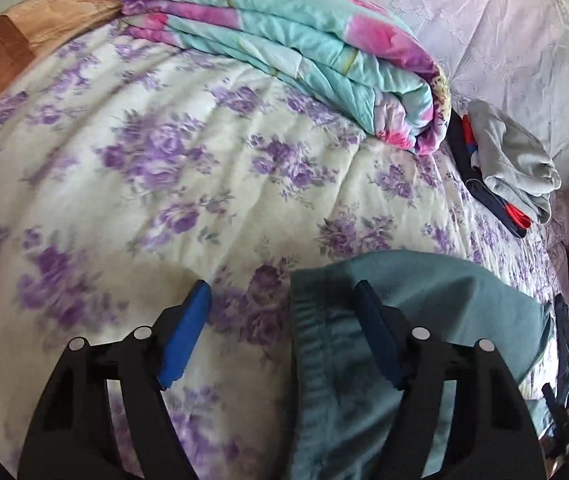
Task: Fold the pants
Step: 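Grasp the waistband with the left gripper while the right gripper grasps the leg ends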
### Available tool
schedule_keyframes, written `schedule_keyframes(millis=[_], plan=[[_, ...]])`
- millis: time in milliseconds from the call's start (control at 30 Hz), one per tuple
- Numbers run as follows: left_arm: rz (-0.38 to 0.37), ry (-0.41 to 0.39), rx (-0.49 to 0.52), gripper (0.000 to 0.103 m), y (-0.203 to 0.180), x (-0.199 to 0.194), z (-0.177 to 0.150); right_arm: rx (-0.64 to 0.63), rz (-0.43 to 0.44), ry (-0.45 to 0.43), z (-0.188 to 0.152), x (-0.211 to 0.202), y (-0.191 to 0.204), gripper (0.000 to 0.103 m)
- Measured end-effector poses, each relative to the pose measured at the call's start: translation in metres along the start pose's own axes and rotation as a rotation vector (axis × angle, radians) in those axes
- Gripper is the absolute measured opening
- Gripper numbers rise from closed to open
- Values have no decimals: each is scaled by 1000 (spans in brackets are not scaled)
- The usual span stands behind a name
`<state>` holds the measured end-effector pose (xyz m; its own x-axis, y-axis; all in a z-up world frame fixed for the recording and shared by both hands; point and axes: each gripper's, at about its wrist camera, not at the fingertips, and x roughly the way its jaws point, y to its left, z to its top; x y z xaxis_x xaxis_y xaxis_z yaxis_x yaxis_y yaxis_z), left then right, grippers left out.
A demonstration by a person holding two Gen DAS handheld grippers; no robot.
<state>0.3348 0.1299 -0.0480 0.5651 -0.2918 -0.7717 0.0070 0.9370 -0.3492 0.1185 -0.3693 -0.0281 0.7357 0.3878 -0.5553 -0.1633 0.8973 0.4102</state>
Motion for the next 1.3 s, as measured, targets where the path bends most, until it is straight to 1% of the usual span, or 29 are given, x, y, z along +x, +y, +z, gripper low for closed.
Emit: schedule_keyframes(millis=[33,100,133,167,200,233,300,333,367,400,433,467,500,533,600,667,700,800,900,967,1033,1100,1167,1233,1267,1300], plan=[[-3,-6,11,70,0,1,-1,-5,-1,5,4,1,1,99],[-35,-14,40,59,-2,-1,1,-42,-13,15,12,4,5,99],[-92,-11,48,48,-3,-2,2,-71,-18,19,17,5,9,99],[-145,-3,49,40,-4,-1,2,-99,-24,24,24,6,13,99],[-160,3,55,39,-6,0,2,-125,-29,27,31,8,17,99],[-150,4,69,39,-8,2,2,-150,-33,31,39,10,21,99],[-133,7,102,34,-12,6,0,-185,-21,35,54,15,26,99],[-140,7,110,27,-14,7,0,-217,-17,38,64,20,28,99],[-148,4,113,21,-14,7,0,-247,-21,40,71,25,29,97],[-155,-1,112,21,-14,7,-1,-277,-29,46,76,30,30,91],[-157,-18,105,21,-12,4,-1,-323,-41,66,84,40,30,82],[-157,-38,101,20,-11,1,0,-355,-52,86,90,49,29,76],[-157,-55,99,20,-10,-3,1,-386,-55,113,97,60,25,61],[-162,-72,95,20,-9,-6,2,-402,-55,136,102,69,22,49],[-178,-100,79,20,-7,-12,3,-421,-55,174,109,85,15,48],[-185,-117,69,20,-6,-16,5,-467,-48,216,114,101,10,48],[-186,-121,67,20,-6,-17,6,-504,-75,217,118,107,8,48],[-177,-123,67,20,-6,-16,7,-570,-87,233,124,120,3,48],[-168,-115,62,20,-5,-11,8,-602,-61,295,130,136,-5,49],[-170,-110,57,20,-4,-9,7,-646,-49,344,129,148,-10,50],[-169,-108,56,20,-3,-7,7,-658,-23,392,127,159,-16,56],[-167,-98,60,20,-3,-5,7,-659,-4,436,121,170,-23,57],[-162,-91,59,20,-3,-3,7,-686,-15,409,113,170,-22,56],[-162,-88,55,20,-3,-2,7,-698,-35,395,110,165,-15,27],[-162,-90,53,20,-3,-3,7,-698,-57,388,108,160,-10,5],[-164,-94,53,20,-3,-4,7,-688,-85,373,107,154,-5,5]])
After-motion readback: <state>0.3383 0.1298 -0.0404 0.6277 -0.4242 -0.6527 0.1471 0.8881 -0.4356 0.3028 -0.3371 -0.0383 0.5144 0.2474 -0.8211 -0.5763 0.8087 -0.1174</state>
